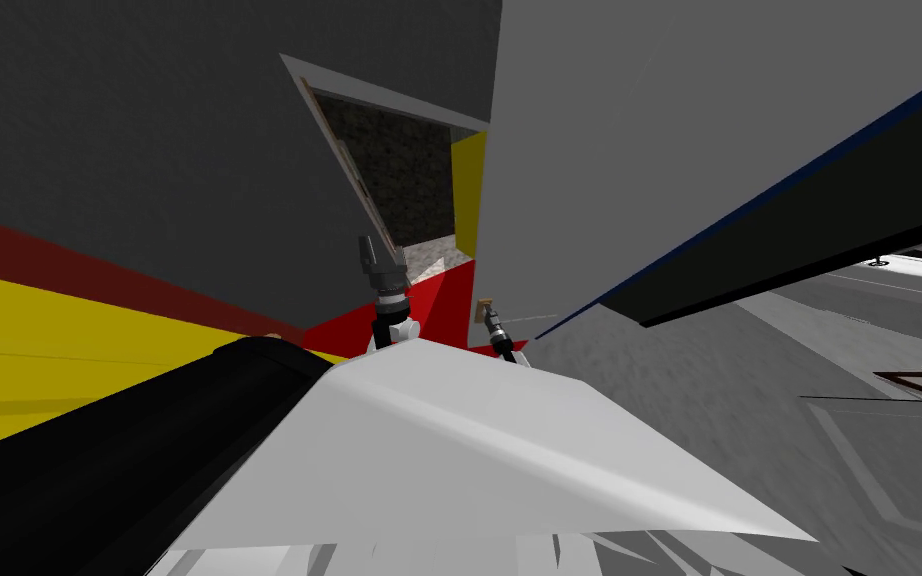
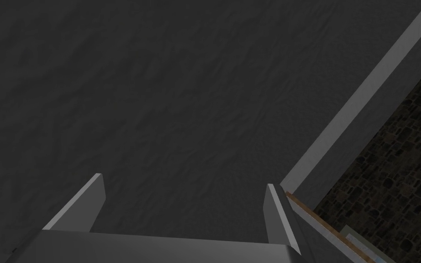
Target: Push the door open
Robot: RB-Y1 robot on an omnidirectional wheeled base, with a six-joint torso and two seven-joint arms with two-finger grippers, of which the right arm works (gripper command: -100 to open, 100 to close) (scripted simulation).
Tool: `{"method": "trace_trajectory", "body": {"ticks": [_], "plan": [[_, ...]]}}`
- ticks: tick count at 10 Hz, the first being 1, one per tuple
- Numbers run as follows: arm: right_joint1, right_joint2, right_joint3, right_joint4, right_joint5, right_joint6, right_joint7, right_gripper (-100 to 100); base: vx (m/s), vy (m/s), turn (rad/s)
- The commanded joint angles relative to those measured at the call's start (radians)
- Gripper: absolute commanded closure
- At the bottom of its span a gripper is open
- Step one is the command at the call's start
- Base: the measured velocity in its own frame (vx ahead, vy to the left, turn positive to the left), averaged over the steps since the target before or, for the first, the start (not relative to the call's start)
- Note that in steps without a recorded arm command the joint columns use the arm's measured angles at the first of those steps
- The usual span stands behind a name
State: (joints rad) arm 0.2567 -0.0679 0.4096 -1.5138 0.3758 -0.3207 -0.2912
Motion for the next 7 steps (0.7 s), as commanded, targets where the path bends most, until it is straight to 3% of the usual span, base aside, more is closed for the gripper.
{"method": "trace_trajectory", "body": {"ticks": [1,7], "plan": [[-0.004,-0.004,-0.029,0.001,-0.007,0.007,0.003,100,0.068,0.098,-0.076],[-0.021,0.014,-0.089,0.014,-0.024,0.016,0.019,100,0.085,0.108,-0.063]]}}
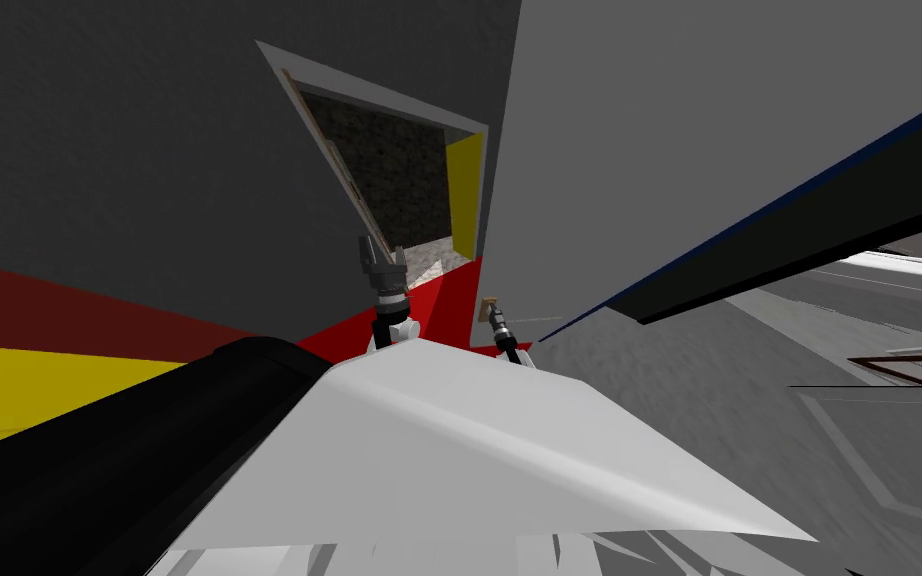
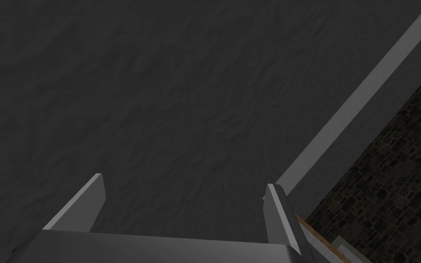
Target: Push the door open
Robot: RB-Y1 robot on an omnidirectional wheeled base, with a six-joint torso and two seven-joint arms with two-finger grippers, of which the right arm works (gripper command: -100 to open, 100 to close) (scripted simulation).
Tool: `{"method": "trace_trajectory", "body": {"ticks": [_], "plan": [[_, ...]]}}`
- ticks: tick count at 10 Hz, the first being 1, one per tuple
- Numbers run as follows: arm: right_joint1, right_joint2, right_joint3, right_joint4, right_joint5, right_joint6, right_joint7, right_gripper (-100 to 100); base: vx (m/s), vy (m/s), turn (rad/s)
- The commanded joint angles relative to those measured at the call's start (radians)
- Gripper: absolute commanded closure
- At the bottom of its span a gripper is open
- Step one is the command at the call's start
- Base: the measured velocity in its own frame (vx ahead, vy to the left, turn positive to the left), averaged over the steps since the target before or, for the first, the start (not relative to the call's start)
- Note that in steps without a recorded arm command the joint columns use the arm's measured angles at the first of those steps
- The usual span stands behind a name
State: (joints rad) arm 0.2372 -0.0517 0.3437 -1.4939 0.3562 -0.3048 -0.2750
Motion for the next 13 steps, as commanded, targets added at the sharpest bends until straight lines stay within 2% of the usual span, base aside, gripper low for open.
{"method": "trace_trajectory", "body": {"ticks": [1,7,13], "plan": [[-0.004,0.002,-0.032,-0.003,-0.007,0.002,0.005,100,0.090,0.106,-0.066],[-0.020,0.031,-0.086,0.009,-0.023,0.010,0.019,100,0.080,0.108,-0.061],[-0.040,0.087,-0.155,0.024,-0.042,0.020,0.037,100,0.109,0.152,-0.087]]}}
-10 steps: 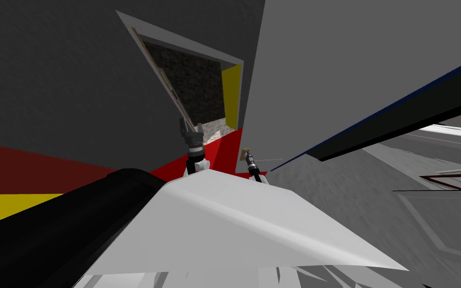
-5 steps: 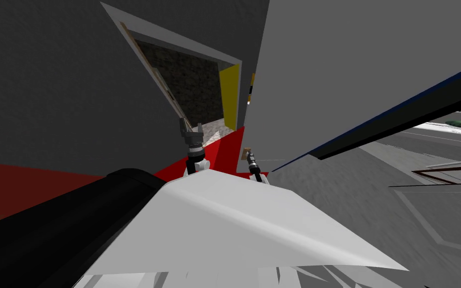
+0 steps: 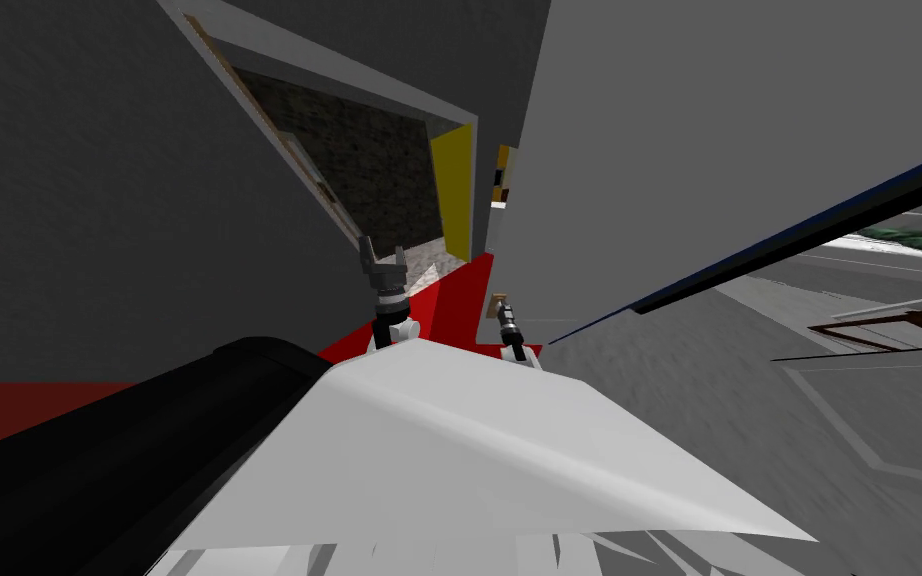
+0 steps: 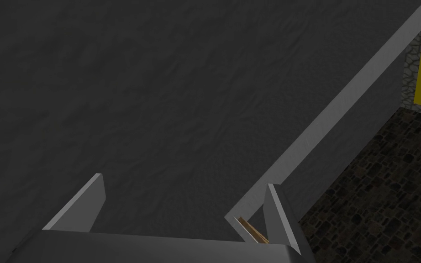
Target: Push the door open
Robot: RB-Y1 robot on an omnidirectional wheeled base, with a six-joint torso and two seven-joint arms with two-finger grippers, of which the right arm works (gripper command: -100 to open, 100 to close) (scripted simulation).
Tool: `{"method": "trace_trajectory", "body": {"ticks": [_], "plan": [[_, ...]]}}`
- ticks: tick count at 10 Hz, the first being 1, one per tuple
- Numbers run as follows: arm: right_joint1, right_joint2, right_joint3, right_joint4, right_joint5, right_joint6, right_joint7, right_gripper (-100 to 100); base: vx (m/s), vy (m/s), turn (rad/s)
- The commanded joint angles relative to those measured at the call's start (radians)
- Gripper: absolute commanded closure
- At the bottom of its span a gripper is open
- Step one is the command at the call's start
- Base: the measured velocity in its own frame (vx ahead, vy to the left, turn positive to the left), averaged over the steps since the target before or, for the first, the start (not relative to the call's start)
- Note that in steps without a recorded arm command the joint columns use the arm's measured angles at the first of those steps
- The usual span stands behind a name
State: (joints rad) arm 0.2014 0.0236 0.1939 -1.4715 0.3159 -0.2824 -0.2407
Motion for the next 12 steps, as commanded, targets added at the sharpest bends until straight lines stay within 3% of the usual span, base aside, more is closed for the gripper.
{"method": "trace_trajectory", "body": {"ticks": [1,2,3,6,9,12], "plan": [[0.000,0.000,0.000,0.000,0.000,0.000,0.000,100,0.050,0.058,-0.042],[-0.005,-0.022,-0.021,-0.001,-0.006,-0.001,0.003,100,0.110,0.073,-0.039],[-0.006,-0.031,-0.030,0.000,-0.008,-0.001,0.004,100,0.141,0.124,-0.092],[-0.012,-0.044,-0.065,0.004,-0.018,0.000,0.010,100,0.170,0.158,-0.091],[-0.018,-0.026,-0.102,0.007,-0.027,0.000,0.015,100,0.190,0.160,-0.087],[-0.023,0.020,-0.133,0.011,-0.036,0.001,0.020,100,0.174,0.122,-0.087]]}}
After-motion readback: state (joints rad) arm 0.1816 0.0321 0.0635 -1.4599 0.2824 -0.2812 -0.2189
